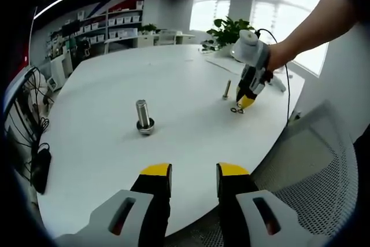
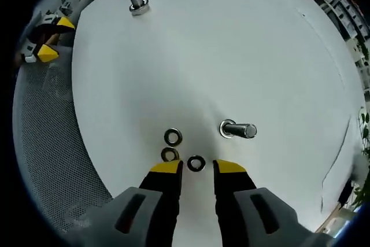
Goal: Place the washer onto the threaded stud by aligning its center hole with the stud, sliding it down to the base, and recovering from edge contact or off-axis alignment until the washer reaches the visible bottom stop.
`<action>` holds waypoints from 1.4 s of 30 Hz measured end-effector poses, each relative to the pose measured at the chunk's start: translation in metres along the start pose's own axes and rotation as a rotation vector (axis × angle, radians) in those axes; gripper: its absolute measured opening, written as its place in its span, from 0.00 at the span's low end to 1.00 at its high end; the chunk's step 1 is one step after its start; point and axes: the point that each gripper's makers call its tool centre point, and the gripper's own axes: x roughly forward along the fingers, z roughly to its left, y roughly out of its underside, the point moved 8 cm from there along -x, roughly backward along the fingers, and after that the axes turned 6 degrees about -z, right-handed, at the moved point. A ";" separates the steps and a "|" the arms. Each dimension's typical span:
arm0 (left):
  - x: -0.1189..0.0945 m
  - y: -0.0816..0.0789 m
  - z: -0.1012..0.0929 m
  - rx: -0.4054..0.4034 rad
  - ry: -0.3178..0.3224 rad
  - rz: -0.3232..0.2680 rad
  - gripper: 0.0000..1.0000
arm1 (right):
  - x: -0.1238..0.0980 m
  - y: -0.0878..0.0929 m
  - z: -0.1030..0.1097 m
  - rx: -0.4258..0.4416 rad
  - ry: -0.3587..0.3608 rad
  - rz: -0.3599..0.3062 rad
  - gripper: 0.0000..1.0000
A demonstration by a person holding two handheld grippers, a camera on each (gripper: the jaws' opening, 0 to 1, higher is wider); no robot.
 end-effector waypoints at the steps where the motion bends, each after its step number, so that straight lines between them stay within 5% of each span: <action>1: 0.000 0.000 0.000 -0.001 0.001 0.000 0.29 | 0.000 0.000 0.000 -0.017 -0.003 0.004 0.24; 42: 0.001 0.001 0.000 -0.002 0.004 0.003 0.28 | 0.004 -0.009 0.001 0.019 0.052 0.112 0.16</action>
